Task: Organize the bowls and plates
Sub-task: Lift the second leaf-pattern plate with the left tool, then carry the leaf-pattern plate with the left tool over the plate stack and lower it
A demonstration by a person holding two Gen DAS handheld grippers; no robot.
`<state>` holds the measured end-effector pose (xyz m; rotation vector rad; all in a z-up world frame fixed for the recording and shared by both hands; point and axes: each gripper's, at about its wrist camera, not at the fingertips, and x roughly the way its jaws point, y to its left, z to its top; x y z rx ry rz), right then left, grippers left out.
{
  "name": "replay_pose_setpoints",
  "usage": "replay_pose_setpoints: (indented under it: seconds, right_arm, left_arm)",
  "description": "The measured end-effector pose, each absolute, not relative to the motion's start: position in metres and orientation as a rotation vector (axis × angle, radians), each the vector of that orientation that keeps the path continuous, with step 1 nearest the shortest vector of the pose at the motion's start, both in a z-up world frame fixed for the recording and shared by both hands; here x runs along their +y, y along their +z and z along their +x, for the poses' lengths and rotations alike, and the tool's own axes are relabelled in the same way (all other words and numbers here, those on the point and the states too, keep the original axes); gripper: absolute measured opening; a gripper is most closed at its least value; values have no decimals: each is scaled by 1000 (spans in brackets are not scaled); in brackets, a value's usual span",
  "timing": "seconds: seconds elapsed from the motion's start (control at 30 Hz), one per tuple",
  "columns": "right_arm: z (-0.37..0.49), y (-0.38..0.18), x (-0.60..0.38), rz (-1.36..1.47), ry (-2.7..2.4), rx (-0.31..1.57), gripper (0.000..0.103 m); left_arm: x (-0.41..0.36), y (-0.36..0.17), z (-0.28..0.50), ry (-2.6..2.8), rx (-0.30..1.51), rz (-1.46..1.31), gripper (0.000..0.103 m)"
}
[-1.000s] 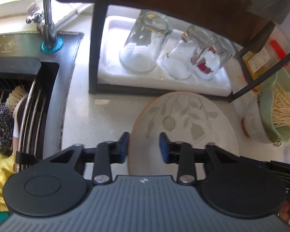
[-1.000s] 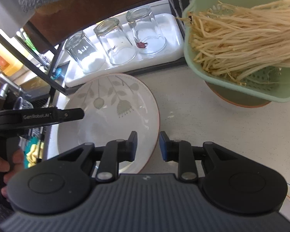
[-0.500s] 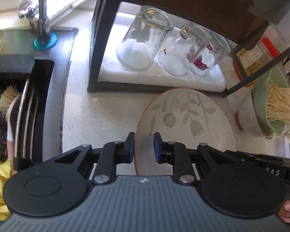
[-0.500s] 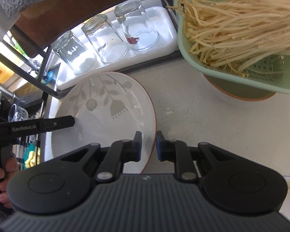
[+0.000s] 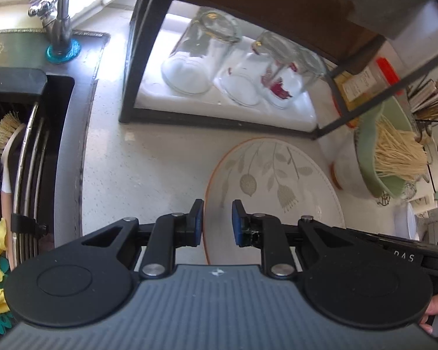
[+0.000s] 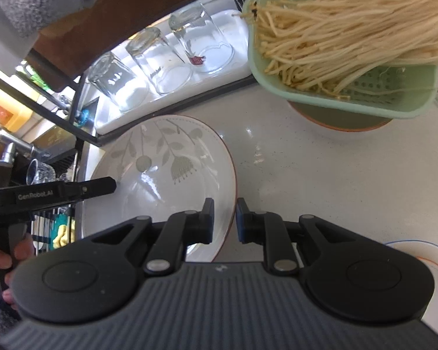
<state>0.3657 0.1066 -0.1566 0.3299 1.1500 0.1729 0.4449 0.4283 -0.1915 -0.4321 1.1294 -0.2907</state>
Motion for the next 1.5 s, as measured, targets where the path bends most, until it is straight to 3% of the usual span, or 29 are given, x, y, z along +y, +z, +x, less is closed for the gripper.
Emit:
replay_pose_setpoints:
  seconds: [0.77, 1.5]
  right_arm:
    - [266, -99, 21, 477, 188, 1046, 19]
    - [213, -134, -49, 417, 135, 1082, 19]
  left_arm:
    - [351, -118, 357, -355, 1112, -444, 23]
    - [261, -157, 309, -326, 1250, -424, 23]
